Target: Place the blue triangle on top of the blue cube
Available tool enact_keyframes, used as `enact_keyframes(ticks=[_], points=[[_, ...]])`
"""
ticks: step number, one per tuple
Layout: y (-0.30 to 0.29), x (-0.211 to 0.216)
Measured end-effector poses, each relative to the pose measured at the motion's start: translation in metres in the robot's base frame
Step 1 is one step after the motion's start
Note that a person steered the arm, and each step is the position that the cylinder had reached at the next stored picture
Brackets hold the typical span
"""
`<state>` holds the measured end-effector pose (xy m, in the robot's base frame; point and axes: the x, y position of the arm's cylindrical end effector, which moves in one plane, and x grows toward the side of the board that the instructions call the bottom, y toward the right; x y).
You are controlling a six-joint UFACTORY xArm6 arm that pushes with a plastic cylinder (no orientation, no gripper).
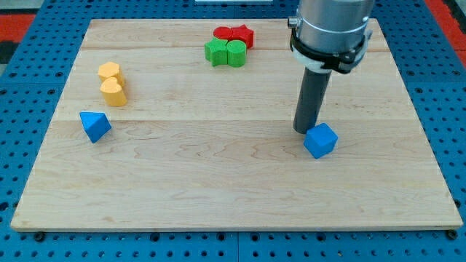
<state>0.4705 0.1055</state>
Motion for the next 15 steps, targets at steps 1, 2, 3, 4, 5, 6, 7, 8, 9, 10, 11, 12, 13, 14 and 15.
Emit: enact_keyframes(ticks=[1,2,3,4,5,6,7,8,9,10,11,12,13,14,15], points=[[0.010,0.024],[0.034,0.035],[0.056,0.041],[0.040,0.041],[-0.048,0.041],[-0.138,0.048],[-0.230,0.078],[-0.316,0.102],[-0.406,0.110],[-0.409,0.078],[-0.389,0.028],[-0.361,-0.010],[-0.333,-0.011],[-0.324,-0.011],[-0.317,-0.011]])
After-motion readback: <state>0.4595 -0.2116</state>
